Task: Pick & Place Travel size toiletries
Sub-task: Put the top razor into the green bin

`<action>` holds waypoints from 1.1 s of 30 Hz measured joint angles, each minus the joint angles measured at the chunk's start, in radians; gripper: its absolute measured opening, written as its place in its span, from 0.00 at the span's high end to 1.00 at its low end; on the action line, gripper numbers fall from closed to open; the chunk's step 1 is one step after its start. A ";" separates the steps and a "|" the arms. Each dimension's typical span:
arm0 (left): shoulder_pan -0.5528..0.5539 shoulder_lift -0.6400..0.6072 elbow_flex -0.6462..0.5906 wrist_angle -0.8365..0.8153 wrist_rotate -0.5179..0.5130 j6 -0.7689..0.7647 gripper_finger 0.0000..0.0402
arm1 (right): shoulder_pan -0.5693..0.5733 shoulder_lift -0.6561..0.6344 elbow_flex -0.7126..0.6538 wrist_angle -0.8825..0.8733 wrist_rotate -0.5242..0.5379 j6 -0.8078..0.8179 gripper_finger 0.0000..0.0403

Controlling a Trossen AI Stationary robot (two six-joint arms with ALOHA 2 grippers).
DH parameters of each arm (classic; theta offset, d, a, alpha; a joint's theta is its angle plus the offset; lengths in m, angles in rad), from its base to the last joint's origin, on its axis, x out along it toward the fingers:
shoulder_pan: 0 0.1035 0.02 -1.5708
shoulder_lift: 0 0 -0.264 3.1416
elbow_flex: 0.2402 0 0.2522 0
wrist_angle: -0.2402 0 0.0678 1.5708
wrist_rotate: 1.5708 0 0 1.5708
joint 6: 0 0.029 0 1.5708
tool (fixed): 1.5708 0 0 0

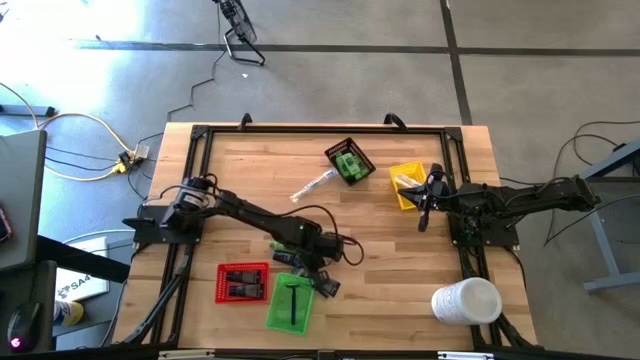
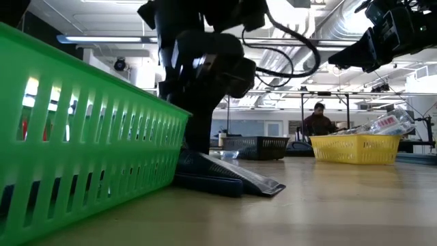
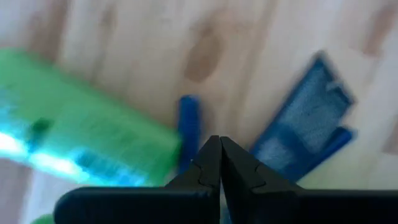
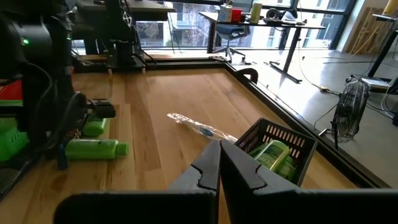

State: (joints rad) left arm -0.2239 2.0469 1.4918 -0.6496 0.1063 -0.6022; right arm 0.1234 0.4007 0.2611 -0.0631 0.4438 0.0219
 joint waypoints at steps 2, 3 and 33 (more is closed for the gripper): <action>0.010 0.000 0.001 -0.024 -0.003 0.006 1.00 | 0.000 0.000 0.000 0.000 0.000 0.000 0.99; 0.016 0.000 0.001 -0.041 -0.004 0.012 1.00 | 0.000 0.000 0.000 0.000 0.000 0.000 0.99; 0.113 0.000 -0.001 -0.350 -0.353 0.141 1.00 | 0.000 0.000 0.000 -0.001 0.000 -0.001 0.99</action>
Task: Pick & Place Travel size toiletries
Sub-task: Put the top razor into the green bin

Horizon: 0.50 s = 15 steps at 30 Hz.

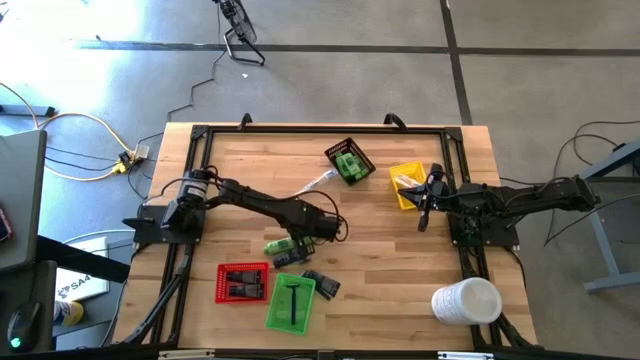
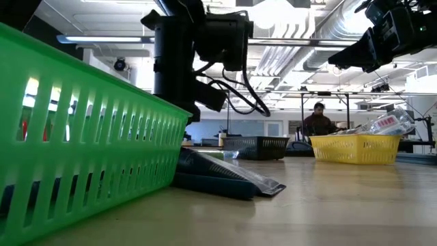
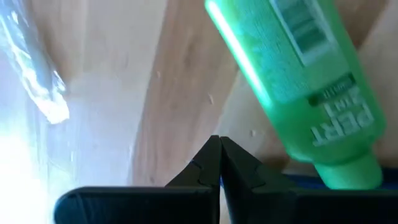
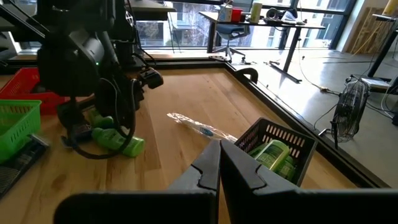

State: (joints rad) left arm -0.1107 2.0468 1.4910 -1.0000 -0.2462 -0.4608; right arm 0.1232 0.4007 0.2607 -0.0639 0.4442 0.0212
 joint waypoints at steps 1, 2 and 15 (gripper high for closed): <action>0.002 0.000 0.000 0.006 0.003 0.011 1.00 | 0.000 0.000 0.000 0.000 0.000 0.000 0.99; 0.003 0.000 0.000 0.010 0.008 0.021 1.00 | 0.000 0.000 0.000 0.000 0.000 0.000 0.99; 0.006 -0.154 0.002 0.091 0.117 0.038 1.00 | 0.000 0.000 0.000 -0.009 0.000 0.000 0.99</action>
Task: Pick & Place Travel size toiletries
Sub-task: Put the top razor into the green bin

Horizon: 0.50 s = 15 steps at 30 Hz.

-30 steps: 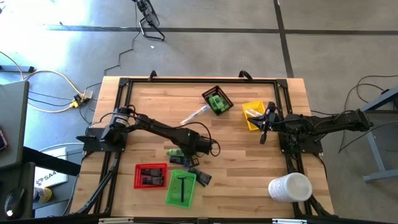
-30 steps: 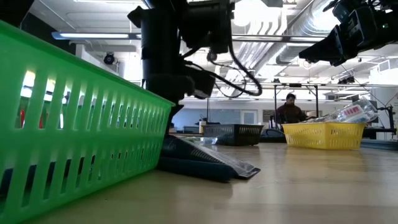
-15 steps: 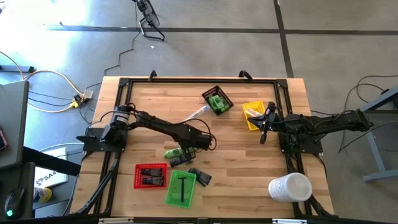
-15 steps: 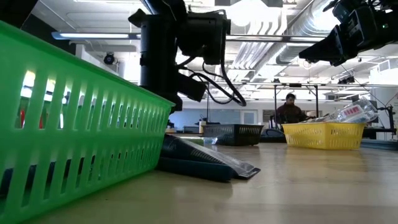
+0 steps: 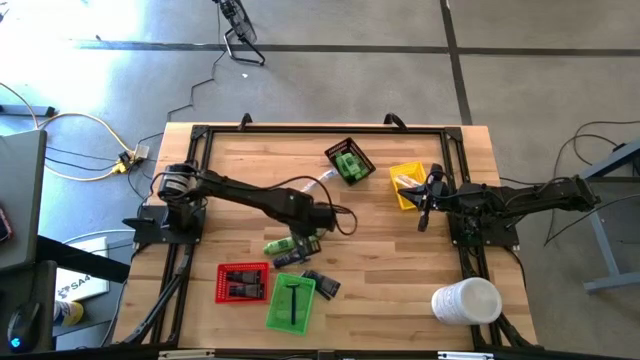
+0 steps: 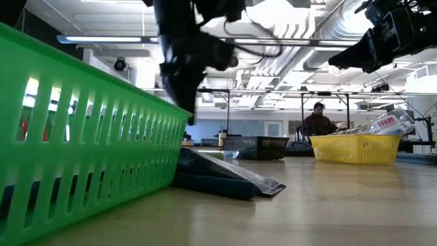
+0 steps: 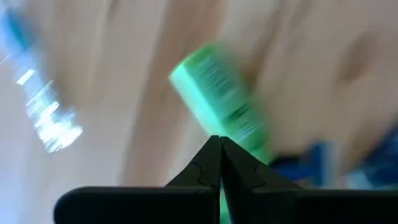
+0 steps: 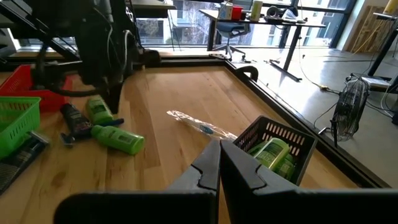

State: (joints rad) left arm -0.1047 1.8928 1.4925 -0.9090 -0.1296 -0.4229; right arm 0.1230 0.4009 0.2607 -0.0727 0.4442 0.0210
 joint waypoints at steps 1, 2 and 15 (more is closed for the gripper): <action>0.000 -0.003 0.000 0.037 0.027 0.006 1.00 | 0.000 0.000 0.000 0.000 0.000 0.000 0.99; 0.000 -0.003 -0.001 0.067 0.058 0.013 1.00 | 0.000 0.000 0.000 0.000 0.000 0.000 0.99; -0.001 0.098 -0.001 0.226 0.150 -0.027 1.00 | 0.000 0.000 0.000 -0.001 0.000 0.000 0.99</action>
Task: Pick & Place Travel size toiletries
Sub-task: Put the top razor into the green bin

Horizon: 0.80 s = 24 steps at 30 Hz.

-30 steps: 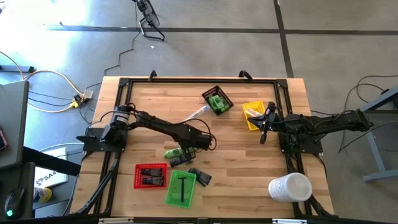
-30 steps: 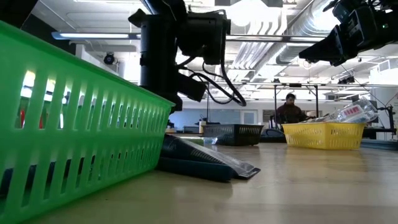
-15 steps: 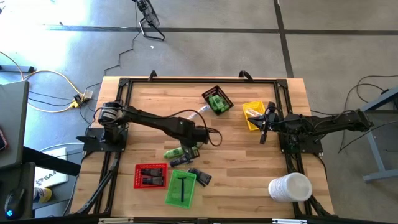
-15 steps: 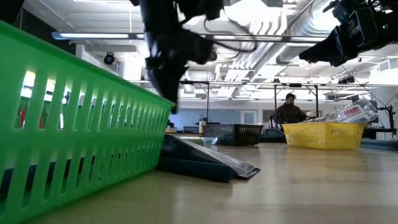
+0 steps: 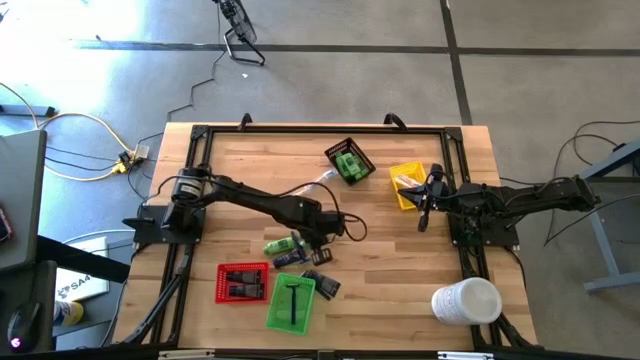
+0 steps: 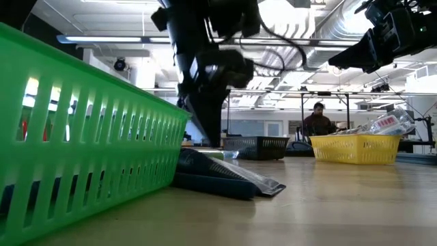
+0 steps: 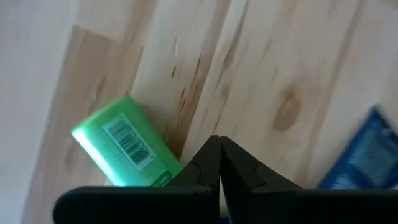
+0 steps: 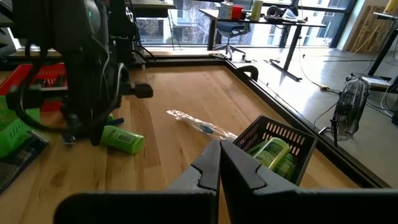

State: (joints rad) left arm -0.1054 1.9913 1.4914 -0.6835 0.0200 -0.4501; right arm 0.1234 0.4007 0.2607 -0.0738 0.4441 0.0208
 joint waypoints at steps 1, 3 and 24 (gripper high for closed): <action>-0.001 0.009 0.000 -0.004 0.000 -0.003 1.00 | 0.000 0.000 0.000 0.000 0.000 0.000 0.99; -0.001 0.020 -0.002 -0.009 0.000 -0.004 1.00 | 0.000 0.000 0.000 0.000 0.000 0.000 0.99; 0.006 0.047 0.001 -0.102 -0.158 -0.044 1.00 | 0.000 0.000 0.000 0.001 0.000 0.000 0.99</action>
State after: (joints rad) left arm -0.0997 2.0385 1.4925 -0.7856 -0.1375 -0.4946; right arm 0.1234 0.4007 0.2607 -0.0731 0.4438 0.0208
